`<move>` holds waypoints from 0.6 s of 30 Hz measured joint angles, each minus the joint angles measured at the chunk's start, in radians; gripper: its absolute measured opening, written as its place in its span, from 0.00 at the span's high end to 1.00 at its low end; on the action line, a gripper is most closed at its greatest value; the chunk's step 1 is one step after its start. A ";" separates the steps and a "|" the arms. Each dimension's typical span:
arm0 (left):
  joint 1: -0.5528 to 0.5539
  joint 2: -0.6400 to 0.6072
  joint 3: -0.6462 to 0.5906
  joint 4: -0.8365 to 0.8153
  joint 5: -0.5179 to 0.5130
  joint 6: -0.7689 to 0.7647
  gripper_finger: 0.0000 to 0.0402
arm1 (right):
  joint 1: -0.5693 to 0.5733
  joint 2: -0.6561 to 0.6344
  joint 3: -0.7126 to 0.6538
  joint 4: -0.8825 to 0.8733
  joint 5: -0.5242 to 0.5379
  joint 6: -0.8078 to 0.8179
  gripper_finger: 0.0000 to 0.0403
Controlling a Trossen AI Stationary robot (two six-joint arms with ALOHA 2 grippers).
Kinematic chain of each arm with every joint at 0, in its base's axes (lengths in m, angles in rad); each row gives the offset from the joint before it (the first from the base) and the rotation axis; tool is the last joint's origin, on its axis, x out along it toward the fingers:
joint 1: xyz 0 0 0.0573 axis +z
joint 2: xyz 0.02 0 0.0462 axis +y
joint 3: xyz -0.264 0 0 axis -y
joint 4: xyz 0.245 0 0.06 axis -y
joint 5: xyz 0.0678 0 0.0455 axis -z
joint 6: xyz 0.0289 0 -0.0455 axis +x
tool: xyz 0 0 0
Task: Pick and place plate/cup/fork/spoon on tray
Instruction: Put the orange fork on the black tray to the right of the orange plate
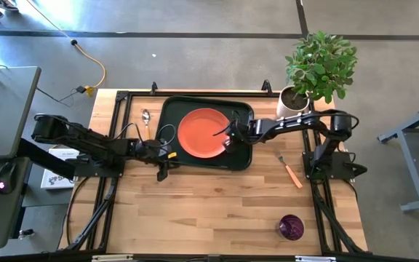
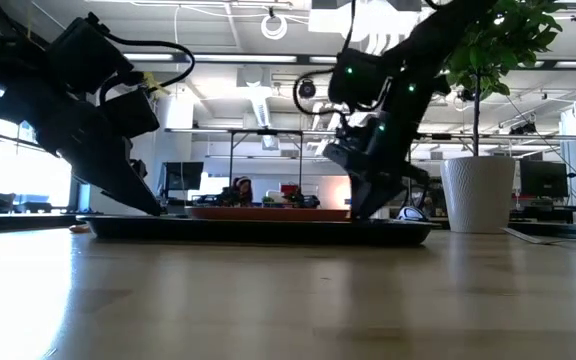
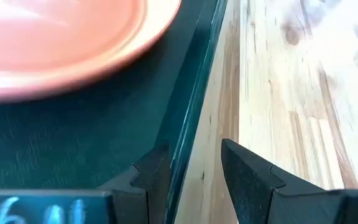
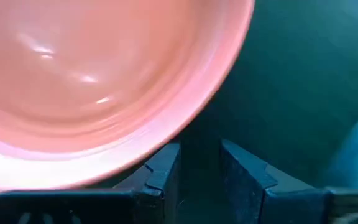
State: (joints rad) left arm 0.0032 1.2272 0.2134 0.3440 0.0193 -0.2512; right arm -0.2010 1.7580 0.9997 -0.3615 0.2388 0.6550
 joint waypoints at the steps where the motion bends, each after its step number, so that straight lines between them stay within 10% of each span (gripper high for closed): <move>1: 0.000 0.000 0.000 0.006 0.000 0.000 0.67 | 0.002 0.000 0.001 0.022 -0.005 -0.012 0.75; 18: -0.034 -0.101 0.000 -0.053 -0.005 -0.026 0.67 | 0.384 -0.046 0.002 0.005 -0.139 -0.138 0.75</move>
State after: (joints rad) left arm -0.0304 1.1263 0.2138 0.2914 0.0143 -0.2768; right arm 0.1831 1.7123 1.0012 -0.3568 0.0995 0.5175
